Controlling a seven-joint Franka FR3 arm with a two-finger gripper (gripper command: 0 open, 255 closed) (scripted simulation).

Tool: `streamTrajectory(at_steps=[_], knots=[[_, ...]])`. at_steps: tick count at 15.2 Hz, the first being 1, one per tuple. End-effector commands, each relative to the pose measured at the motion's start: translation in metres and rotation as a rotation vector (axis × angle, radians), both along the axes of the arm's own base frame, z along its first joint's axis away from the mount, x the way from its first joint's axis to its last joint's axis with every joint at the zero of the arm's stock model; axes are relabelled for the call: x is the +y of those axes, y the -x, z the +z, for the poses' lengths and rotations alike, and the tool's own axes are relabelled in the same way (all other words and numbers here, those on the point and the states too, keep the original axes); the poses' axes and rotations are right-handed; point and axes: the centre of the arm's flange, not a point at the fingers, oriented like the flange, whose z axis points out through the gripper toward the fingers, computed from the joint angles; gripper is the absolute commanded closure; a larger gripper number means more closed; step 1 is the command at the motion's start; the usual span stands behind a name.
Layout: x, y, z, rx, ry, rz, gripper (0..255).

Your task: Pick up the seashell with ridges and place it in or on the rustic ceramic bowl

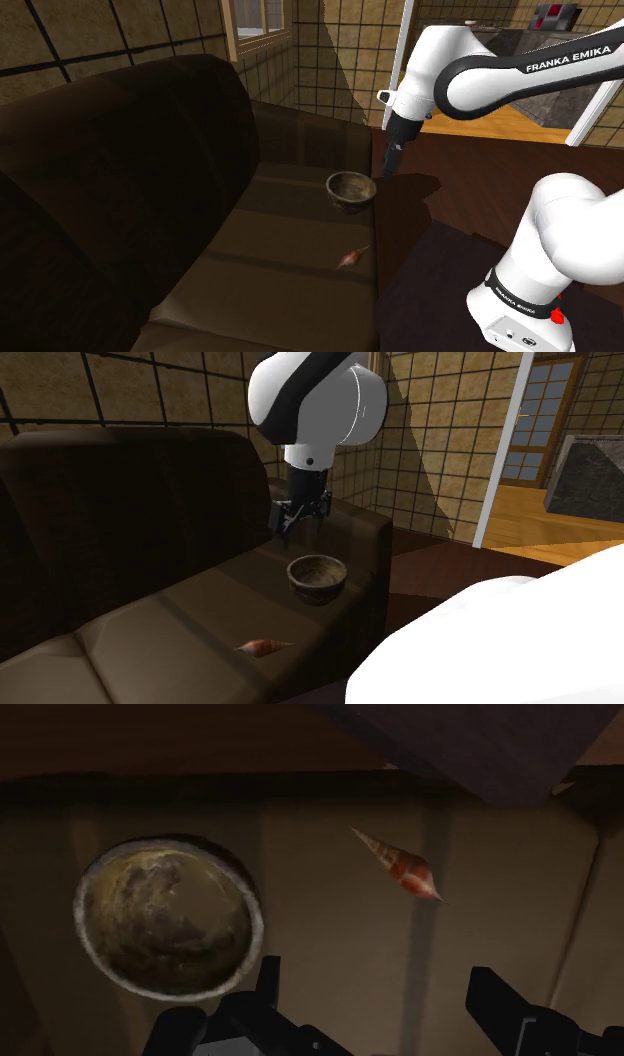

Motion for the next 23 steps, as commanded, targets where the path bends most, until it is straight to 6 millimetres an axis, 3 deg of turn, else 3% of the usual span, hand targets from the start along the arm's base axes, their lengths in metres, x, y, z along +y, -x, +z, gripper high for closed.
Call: streamTrajectory(at_steps=[1,16,23], knots=[[0.011,-0.006,-0.026,0.000,-0.003,0.057,0],[0.087,-0.015,-0.204,0.011,-0.024,0.468,0],[0.092,-0.018,-0.235,0.011,-0.024,0.469,0]])
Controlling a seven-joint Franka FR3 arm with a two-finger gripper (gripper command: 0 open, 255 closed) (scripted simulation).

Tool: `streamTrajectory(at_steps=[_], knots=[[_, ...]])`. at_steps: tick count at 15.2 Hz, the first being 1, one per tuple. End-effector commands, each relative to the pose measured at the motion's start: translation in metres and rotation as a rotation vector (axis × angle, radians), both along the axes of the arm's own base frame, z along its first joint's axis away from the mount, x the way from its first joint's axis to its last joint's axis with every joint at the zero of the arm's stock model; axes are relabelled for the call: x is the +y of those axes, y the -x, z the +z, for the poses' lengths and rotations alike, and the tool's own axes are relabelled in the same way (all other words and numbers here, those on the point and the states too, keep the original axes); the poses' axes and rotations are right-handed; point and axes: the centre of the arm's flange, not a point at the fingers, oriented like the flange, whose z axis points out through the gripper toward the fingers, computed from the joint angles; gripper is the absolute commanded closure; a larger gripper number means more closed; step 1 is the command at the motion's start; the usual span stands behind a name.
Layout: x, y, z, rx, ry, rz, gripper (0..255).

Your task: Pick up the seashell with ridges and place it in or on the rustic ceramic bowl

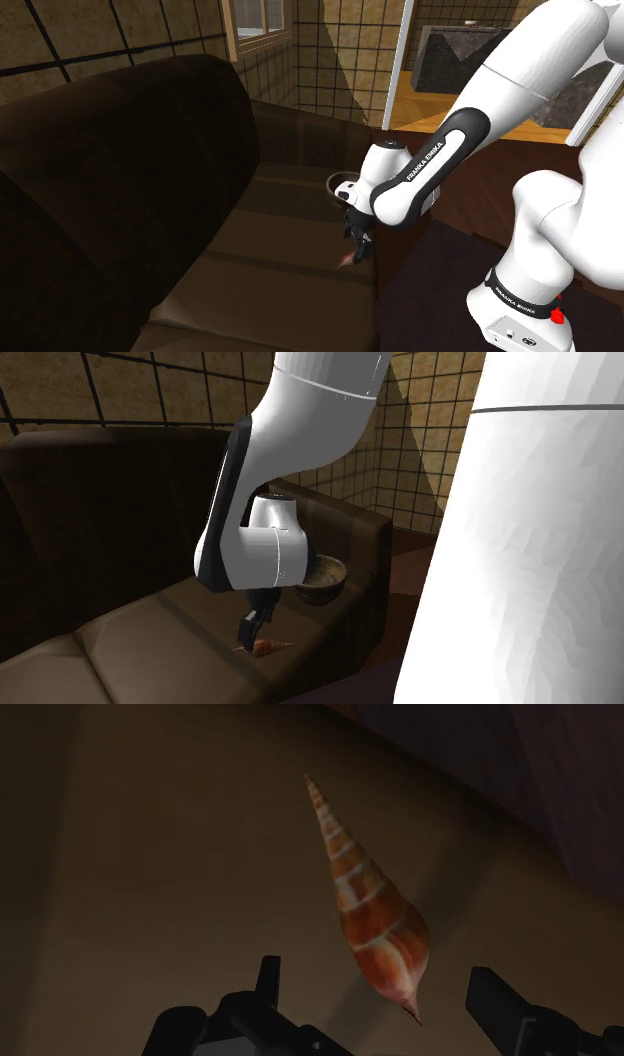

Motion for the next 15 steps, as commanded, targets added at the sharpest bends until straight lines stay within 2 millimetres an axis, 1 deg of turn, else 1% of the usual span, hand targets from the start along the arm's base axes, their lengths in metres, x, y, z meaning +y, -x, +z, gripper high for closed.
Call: streamTrajectory(at_steps=[1,9,10,15], knots=[[0.0029,0.0001,-0.0144,-0.001,0.001,-0.001,0],[0.0029,0.0000,-0.0144,-0.001,0.001,-0.001,0],[0.0029,0.0001,-0.0145,-0.001,0.001,-0.001,255],[0.0029,0.0000,-0.0145,-0.001,0.001,-0.001,255]])
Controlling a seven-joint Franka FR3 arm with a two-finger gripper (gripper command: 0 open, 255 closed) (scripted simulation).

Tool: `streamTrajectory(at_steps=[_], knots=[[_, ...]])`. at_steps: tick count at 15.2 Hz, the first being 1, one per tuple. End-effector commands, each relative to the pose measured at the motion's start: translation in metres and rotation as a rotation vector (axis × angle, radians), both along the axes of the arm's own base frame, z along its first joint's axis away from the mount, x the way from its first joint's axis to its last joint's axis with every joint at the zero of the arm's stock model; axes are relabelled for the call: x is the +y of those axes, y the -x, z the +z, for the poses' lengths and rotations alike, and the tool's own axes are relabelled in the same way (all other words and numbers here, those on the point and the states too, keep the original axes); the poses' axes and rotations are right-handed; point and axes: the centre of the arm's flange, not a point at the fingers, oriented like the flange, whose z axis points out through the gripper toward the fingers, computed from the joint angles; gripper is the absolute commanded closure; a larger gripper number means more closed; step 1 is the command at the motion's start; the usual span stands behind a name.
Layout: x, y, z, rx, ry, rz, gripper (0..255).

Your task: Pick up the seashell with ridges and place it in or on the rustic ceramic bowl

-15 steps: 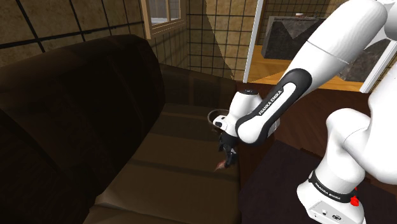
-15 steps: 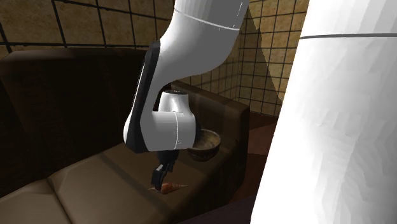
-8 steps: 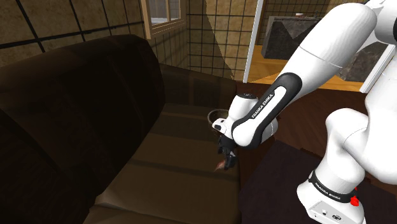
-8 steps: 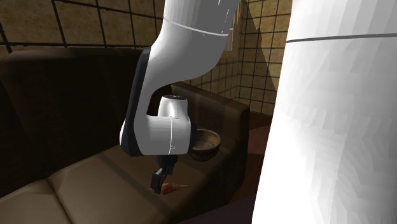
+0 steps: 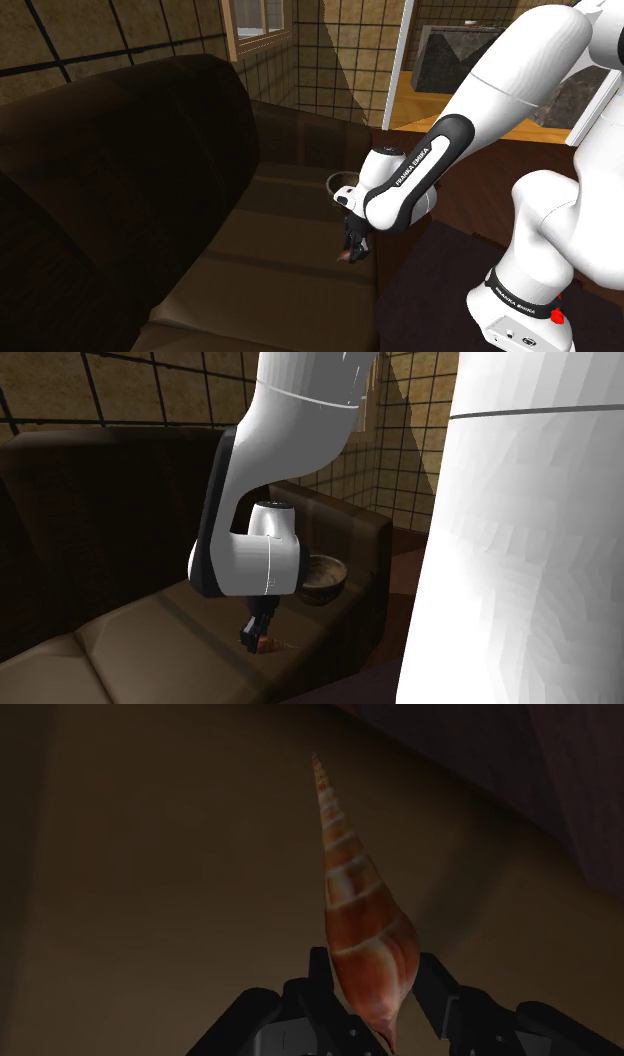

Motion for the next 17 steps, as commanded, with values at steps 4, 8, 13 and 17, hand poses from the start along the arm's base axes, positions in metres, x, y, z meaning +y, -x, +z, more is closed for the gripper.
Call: streamTrajectory(at_steps=[4,8,13,17], knots=[[0.000,0.000,0.000,0.000,0.000,0.000,255],[0.000,0.000,0.021,0.000,0.000,0.000,255],[0.000,0.000,0.048,0.000,0.000,0.000,255],[0.000,0.000,0.069,0.000,0.000,0.000,255]])
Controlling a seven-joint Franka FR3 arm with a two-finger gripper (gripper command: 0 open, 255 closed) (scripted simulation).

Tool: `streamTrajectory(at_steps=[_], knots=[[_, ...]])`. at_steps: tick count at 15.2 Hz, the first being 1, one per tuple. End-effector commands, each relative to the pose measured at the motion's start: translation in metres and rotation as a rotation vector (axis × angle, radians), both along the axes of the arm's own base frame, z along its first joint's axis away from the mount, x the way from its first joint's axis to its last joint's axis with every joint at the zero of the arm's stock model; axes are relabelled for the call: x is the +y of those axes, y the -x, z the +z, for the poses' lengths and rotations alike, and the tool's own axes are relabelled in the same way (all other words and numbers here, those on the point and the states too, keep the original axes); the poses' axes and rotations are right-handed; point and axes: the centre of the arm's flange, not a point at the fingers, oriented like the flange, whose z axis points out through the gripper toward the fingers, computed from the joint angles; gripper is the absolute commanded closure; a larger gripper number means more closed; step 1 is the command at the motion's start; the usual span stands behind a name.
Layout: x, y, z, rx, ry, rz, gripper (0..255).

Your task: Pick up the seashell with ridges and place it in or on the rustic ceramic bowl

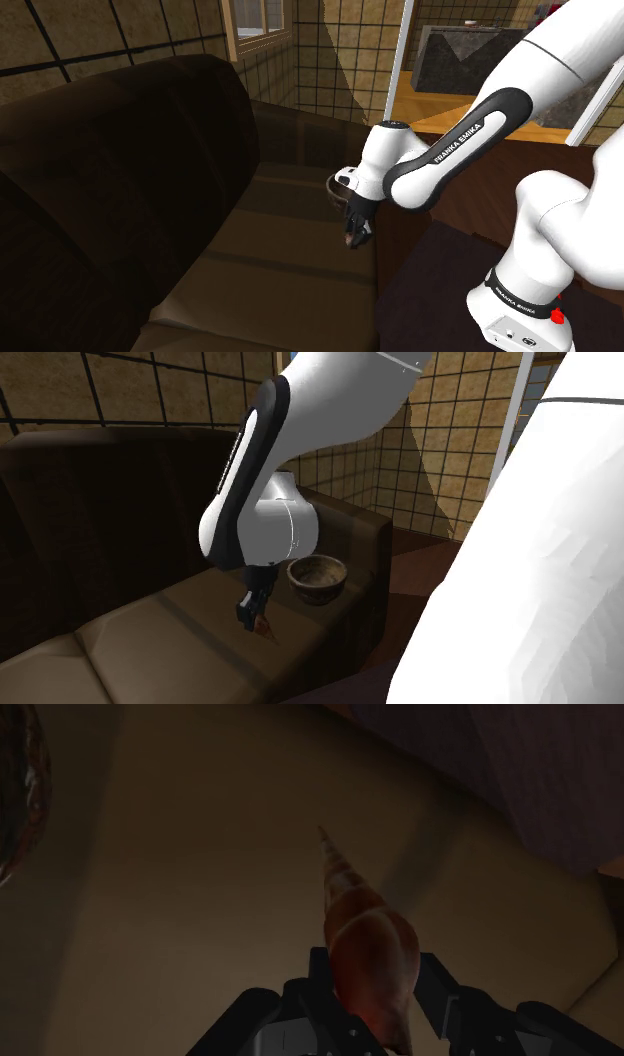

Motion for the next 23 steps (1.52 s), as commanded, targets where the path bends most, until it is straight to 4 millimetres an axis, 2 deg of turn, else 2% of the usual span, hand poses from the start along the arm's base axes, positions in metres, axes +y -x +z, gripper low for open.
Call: streamTrajectory(at_steps=[1,19,20,23], knots=[[-0.001,0.001,0.011,0.000,0.001,0.000,255],[-0.001,0.001,0.106,0.000,0.001,0.000,255],[-0.001,0.001,0.106,0.000,0.001,0.000,255],[-0.033,-0.022,0.108,0.000,0.001,0.000,255]])
